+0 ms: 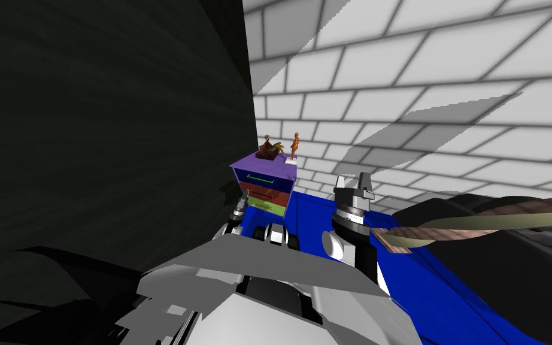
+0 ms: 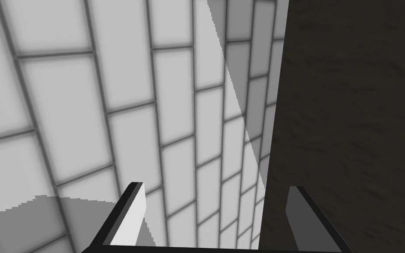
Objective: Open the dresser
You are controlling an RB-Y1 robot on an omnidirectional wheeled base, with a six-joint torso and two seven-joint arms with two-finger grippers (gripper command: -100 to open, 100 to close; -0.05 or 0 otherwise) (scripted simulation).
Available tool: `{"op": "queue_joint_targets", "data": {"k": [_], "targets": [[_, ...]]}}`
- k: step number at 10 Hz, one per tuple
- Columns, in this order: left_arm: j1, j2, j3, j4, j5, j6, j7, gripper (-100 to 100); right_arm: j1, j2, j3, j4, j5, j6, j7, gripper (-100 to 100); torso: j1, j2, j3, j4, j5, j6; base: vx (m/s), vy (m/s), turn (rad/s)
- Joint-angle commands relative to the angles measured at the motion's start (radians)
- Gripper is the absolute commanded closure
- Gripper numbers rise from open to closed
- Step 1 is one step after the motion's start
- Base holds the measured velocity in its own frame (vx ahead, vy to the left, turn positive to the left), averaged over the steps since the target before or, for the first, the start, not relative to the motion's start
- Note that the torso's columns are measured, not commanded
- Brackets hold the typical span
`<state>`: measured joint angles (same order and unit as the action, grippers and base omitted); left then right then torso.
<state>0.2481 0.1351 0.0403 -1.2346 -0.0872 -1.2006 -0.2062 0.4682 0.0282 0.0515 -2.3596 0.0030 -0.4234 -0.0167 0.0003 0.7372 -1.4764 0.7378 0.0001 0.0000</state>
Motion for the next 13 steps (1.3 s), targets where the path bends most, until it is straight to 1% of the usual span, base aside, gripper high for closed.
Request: {"op": "queue_joint_targets", "data": {"k": [1, 2, 3, 4, 6, 7, 9, 10, 11, 12, 13], "targets": [[-0.018, -0.006, 0.004, 0.078, -0.004, -0.057, 0.002, -100, 0.000, 0.000, 0.000, 0.000, 0.000, 0.000, 0.000, 0, -0.001, 0.001, 0.001, 0.000, 0.000, 0.000, 0.100, 0.011, 0.021], [-0.018, -0.006, 0.004, 0.093, -0.004, -0.057, 0.002, -100, 0.000, 0.000, 0.000, 0.000, 0.000, 0.000, 0.000, 0, 0.000, 0.001, 0.001, 0.000, 0.000, 0.000, 0.087, 0.002, 0.009], [-0.028, -0.009, 0.006, 0.134, -0.006, -0.090, 0.004, -100, 0.000, 0.000, 0.000, 0.000, 0.000, 0.000, 0.000, 0, -0.001, 0.002, 0.001, 0.000, 0.000, 0.000, 0.127, 0.001, 0.020], [-0.028, -0.009, 0.006, 0.140, -0.006, -0.090, 0.004, -100, 0.000, 0.000, 0.000, 0.000, 0.000, 0.000, 0.000, 0, 0.000, -0.001, 0.000, 0.000, 0.000, 0.000, 0.119, 0.007, 0.011], [-0.046, -0.012, 0.011, 0.210, -0.012, -0.152, 0.008, -100, 0.000, 0.000, 0.000, 0.000, 0.000, 0.000, 0.000, 0, 0.000, 0.000, 0.000, 0.000, 0.000, 0.000, 0.140, 0.016, 0.021], [-0.046, -0.012, 0.011, 0.227, -0.012, -0.152, 0.008, -100, 0.000, 0.000, 0.000, 0.000, 0.000, 0.000, 0.000, 0, 0.000, 0.000, 0.000, 0.000, 0.000, 0.000, 0.114, 0.004, 0.008], [-0.062, -0.013, 0.016, 0.296, -0.017, -0.210, 0.012, -100, 0.000, 0.000, 0.000, 0.000, 0.000, 0.000, 0.000, 0, 0.000, 0.002, 0.001, 0.000, 0.000, 0.000, 0.129, 0.022, 0.021], [-0.062, -0.013, 0.016, 0.305, -0.017, -0.210, 0.012, -100, 0.000, 0.000, 0.000, 0.000, 0.000, 0.000, 0.000, 0, 0.000, 0.001, 0.000, 0.000, 0.000, 0.000, 0.107, 0.016, 0.006], [-0.069, -0.013, 0.018, 0.332, -0.020, -0.237, 0.014, -100, 0.000, 0.000, 0.000, 0.000, 0.000, 0.000, 0.000, 0, 0.000, 0.002, 0.001, 0.000, 0.000, 0.000, 0.118, 0.003, 0.014], [-0.069, -0.013, 0.018, 0.340, -0.020, -0.237, 0.014, -100, 0.000, 0.000, 0.000, 0.000, 0.000, 0.000, 0.000, 0, -0.001, 0.001, 0.001, 0.000, 0.000, 0.000, 0.090, -0.005, 0.008], [-0.075, -0.012, 0.020, 0.372, -0.022, -0.262, 0.015, -100, 0.000, 0.000, 0.000, 0.000, 0.000, 0.000, 0.000, 0, -0.001, 0.002, 0.001, 0.000, 0.000, 0.000, 0.087, -0.005, 0.012]]}}
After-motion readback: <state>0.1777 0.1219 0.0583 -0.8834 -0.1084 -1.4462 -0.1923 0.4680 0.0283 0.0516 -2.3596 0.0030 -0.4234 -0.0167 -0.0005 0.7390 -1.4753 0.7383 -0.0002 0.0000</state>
